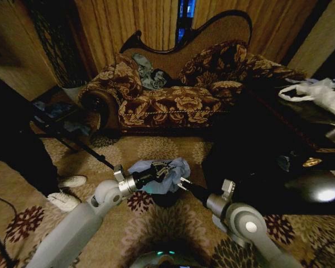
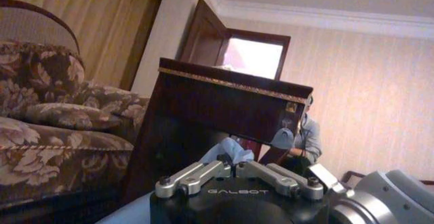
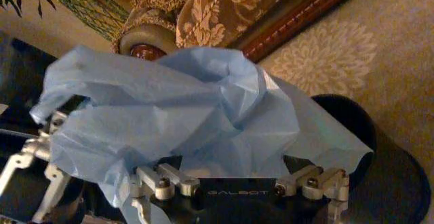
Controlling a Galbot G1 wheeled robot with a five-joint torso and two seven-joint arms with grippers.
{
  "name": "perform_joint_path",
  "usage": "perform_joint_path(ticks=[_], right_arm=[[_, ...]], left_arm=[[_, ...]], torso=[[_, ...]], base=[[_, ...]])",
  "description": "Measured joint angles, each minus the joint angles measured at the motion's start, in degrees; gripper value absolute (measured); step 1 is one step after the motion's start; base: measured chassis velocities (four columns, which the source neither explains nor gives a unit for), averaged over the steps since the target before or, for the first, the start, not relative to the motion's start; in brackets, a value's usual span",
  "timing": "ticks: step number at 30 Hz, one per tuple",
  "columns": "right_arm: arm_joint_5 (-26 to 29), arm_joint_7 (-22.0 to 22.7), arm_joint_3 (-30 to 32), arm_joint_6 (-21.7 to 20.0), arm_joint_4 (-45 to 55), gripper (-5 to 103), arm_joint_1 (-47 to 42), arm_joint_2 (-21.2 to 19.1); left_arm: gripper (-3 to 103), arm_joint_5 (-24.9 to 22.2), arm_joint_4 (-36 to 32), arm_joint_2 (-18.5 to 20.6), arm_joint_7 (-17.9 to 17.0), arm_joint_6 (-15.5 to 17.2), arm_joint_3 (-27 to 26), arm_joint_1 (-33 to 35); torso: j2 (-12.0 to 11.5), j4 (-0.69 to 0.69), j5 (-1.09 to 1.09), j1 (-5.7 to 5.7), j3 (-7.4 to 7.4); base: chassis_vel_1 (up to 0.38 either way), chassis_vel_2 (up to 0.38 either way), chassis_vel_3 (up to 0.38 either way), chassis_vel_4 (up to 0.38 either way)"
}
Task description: Place a garbage bag over the trash bin.
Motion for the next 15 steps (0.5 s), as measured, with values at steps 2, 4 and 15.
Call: perform_joint_path(ticks=[2, 4, 15], right_arm=[[-0.2, -0.1, -0.4, 0.1, -0.3, 94, 0.0, 0.6], [-0.4, -0.3, -0.5, 0.2, -0.4, 90, 0.0, 0.8], [0.2, -2.6, 0.6, 1.9, -0.4, 47, 0.3, 2.5]], left_arm=[[0, 0.0, -0.2, 0.0, 0.2, 0.0, -0.1, 0.1], [0, 0.0, -0.3, 0.0, 0.3, 0.0, -0.3, 0.3], [0, 0.3, -0.5, -0.3, 2.0, -0.2, -0.7, 1.4]], torso=[[0.0, 0.00, 0.00, 0.00, 0.00], [0.0, 0.00, 0.00, 0.00, 0.00], [0.0, 0.00, 0.00, 0.00, 0.00]], base=[[0.000, 0.000, 0.000, 0.000], [0.000, 0.000, 0.000, 0.000], [0.000, 0.000, 0.000, 0.000]])
